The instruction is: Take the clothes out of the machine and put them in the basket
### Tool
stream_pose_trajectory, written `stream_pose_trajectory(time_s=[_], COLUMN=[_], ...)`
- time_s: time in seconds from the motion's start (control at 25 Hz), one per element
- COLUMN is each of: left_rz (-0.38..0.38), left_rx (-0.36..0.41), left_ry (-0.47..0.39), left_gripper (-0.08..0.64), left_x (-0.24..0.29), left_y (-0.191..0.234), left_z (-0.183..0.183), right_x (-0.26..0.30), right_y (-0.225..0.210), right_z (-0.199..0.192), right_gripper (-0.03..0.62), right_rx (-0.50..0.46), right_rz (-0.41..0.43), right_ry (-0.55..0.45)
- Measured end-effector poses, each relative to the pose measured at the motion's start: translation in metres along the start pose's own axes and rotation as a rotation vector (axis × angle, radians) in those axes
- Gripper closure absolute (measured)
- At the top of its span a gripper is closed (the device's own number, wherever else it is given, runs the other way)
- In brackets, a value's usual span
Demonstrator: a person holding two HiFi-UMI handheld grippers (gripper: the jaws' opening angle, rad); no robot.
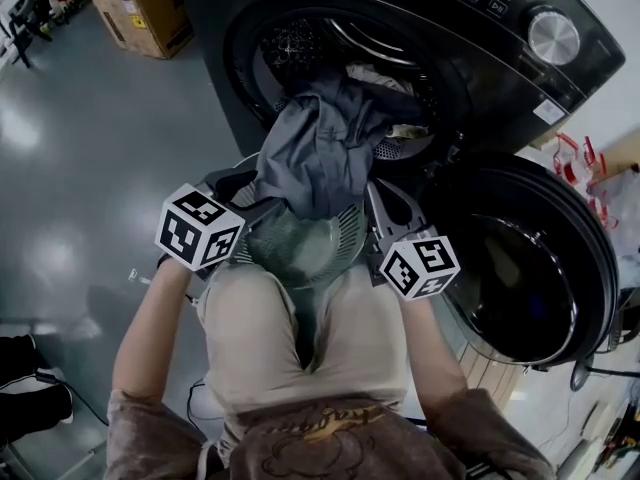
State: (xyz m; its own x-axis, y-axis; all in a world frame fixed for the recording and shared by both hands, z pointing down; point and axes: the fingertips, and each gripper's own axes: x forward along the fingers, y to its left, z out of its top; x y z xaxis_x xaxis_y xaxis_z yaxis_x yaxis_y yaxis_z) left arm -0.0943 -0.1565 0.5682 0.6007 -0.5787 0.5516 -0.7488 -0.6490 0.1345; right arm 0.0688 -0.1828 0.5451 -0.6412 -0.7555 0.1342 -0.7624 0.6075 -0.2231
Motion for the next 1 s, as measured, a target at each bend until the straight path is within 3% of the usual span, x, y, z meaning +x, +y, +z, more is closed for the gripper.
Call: stream_pose_trajectory(time_s=[0.2,0.32,0.52,0.8,1.0], left_rz=[-0.014,-0.013,0.009,0.057,0.060], left_rx=[0.001,-0.023,-0.034,-0.001,0.046], left_ry=[0.080,0.086,0.020,-0.179,-0.199], left_gripper=[0.298,0.273,0.250,0.160,0.130], left_x=[-0.003,-0.010,-0.005,0.064,0.122], left_y=[0.001,0.001,0.007,0.028,0.042], left_z=[-0.020,-0.030,-0.016,0.051,0.080], right_x=[0.000,0.003,0.007,0.001,-0.001], right_y=[-0.005,-0.006,-0.004,-0.009,-0.015], right_z=[-0.001,-0.004,-0.008,-0.006,-0.003], right_gripper=[0.596,0.597,0.597,0.596,0.597], right_rx=[0.008,0.014,0.020,0.016,0.020], right_rz=[-0.003,0.003,0.010,-0.019,-0.052], right_ry=[-0.003,0.000,0.005,0.004,-0.001])
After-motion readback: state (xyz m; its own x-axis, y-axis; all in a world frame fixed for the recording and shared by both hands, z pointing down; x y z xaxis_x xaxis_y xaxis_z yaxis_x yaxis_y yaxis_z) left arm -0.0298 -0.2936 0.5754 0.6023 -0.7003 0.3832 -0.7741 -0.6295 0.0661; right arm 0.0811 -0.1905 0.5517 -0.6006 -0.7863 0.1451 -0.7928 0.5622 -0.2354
